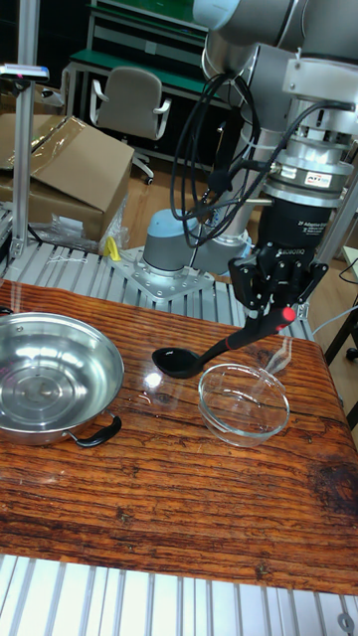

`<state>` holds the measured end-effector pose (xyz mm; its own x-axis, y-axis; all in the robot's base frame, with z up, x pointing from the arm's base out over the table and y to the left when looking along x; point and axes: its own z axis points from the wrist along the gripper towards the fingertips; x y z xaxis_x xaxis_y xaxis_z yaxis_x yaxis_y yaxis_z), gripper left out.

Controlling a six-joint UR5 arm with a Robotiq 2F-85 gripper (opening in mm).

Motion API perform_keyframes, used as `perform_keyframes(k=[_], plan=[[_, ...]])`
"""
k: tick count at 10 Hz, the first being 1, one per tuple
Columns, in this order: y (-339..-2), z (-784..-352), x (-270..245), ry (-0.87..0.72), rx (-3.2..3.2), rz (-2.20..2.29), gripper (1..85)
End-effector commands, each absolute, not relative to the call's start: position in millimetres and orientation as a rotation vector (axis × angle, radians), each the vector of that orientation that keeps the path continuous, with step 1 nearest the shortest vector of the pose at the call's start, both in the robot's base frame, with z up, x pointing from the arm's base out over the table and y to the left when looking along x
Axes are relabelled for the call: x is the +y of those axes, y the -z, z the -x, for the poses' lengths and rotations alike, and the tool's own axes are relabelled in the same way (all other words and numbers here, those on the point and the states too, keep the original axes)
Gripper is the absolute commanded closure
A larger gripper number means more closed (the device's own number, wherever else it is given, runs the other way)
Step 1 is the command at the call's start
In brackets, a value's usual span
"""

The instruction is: Scoop water with a large spoon from one bowl to another

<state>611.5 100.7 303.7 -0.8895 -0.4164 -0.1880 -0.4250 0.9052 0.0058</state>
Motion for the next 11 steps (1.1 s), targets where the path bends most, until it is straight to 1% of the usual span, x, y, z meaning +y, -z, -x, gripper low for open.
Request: perform_keyframes(k=[1, 4, 5, 8, 11], plan=[[-306, -613, 110, -0.11, 2.843, 0.738, 84.7], [-308, -623, 106, -0.072, 2.801, 0.774, 84.7], [-308, -623, 110, -0.088, 2.795, 0.775, 84.7], [-305, -611, 106, -0.094, 2.862, 0.72, 84.7], [-318, -606, 114, -0.063, 2.889, 0.682, 84.7]])
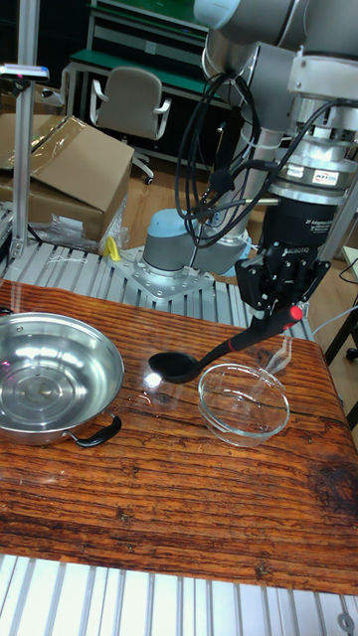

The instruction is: Scoop water with a large spoon from one bowl to another

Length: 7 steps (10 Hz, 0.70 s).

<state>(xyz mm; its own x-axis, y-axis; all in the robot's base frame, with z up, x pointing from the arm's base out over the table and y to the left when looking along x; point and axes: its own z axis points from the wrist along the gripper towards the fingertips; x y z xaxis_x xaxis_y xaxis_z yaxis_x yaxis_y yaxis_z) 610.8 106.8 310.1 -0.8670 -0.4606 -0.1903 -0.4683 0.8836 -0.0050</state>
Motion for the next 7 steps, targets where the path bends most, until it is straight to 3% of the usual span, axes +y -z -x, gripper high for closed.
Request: perform_keyframes(k=[1, 7], plan=[[-322, -606, 119, -0.05, 2.899, 0.664, 84.7], [-329, -606, 165, -0.011, 2.909, 0.56, 84.7]])
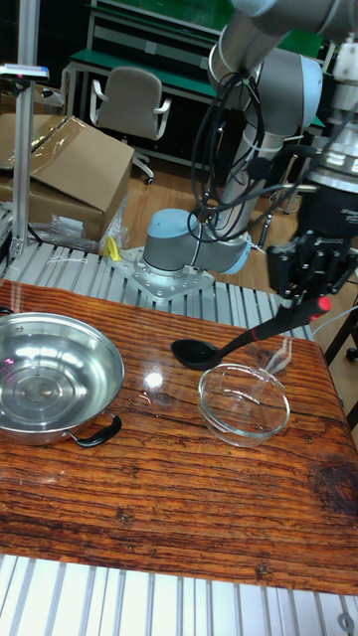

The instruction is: Scoop water with a large spoon from one bowl to another

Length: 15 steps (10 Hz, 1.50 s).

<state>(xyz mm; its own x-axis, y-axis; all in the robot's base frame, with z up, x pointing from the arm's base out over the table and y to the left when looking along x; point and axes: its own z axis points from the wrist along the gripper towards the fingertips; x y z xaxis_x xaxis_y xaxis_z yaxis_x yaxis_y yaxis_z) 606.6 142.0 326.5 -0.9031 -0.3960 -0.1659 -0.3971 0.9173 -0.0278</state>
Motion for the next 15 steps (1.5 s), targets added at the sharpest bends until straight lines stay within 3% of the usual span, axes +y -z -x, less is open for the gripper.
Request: perform_keyframes(k=[1, 9, 15], plan=[[-328, -607, 175, -0.02, 2.905, 0.54, 84.7], [-327, -617, 251, -0.198, 2.869, 0.462, 84.7], [-315, -621, 269, -0.259, 2.835, 0.448, 84.7]])
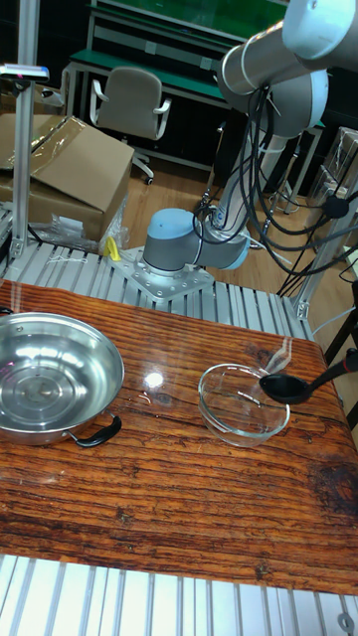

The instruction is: Scoop water with a large spoon from one bowl to another

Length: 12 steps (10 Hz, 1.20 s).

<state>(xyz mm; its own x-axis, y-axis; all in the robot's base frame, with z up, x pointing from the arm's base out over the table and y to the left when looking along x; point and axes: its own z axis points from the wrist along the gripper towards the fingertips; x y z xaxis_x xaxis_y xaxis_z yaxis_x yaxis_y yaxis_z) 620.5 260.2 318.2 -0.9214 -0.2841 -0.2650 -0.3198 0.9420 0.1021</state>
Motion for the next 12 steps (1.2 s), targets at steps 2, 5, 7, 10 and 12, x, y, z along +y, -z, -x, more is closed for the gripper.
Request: perform_keyframes(k=[2, 5, 7, 10, 12], plan=[[-316, -620, 275, -0.294, 2.833, 0.437, 84.7], [-313, -616, 277, -0.335, 2.832, 0.476, 84.7], [-308, -614, 273, -0.366, 2.824, 0.501, 84.7], [-303, -613, 265, -0.399, 2.805, 0.553, 84.7], [-302, -610, 261, -0.436, 2.798, 0.602, 84.7]])
